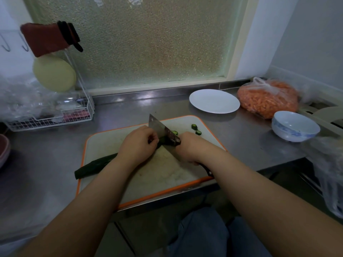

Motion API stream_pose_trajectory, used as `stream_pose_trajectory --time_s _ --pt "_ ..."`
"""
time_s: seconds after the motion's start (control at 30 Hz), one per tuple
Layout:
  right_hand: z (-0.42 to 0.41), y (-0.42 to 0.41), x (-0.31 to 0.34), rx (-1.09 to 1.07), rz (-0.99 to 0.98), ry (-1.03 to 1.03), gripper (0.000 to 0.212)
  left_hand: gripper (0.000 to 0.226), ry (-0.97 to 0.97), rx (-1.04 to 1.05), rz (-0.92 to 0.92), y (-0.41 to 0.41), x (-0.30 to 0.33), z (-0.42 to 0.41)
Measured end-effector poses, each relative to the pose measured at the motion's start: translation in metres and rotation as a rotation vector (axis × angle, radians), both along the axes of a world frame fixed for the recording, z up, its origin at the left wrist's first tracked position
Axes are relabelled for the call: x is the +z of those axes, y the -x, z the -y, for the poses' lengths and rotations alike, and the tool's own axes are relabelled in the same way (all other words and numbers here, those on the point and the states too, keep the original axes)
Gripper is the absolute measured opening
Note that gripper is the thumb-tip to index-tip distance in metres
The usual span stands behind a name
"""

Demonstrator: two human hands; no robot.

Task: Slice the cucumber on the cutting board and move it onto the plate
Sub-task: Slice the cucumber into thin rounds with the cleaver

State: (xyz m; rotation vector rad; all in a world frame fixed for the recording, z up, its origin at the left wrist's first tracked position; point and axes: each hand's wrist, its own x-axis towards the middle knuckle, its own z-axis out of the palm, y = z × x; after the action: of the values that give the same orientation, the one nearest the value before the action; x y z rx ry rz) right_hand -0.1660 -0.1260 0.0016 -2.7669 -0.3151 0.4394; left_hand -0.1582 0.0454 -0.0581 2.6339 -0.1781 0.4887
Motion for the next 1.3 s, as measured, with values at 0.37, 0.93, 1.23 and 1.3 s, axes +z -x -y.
stream_pose_trajectory --time_s 0.37,0.93,1.23,1.3 --pt "0.003 0.014 0.002 0.044 0.108 0.007 0.025 0.005 0.028 -0.009 -0.013 -0.001 0.001 0.001" --pt "-0.015 0.012 0.0 0.009 0.075 0.065 0.029 0.009 0.032 0.001 -0.02 -0.001 0.0 0.0" --pt "-0.004 0.003 -0.002 0.007 0.016 0.018 0.027 0.004 -0.034 0.016 -0.018 0.001 0.001 -0.004" --pt "-0.004 0.006 -0.004 -0.013 0.06 0.018 0.028 0.005 -0.039 0.001 -0.023 0.0 0.001 -0.004"
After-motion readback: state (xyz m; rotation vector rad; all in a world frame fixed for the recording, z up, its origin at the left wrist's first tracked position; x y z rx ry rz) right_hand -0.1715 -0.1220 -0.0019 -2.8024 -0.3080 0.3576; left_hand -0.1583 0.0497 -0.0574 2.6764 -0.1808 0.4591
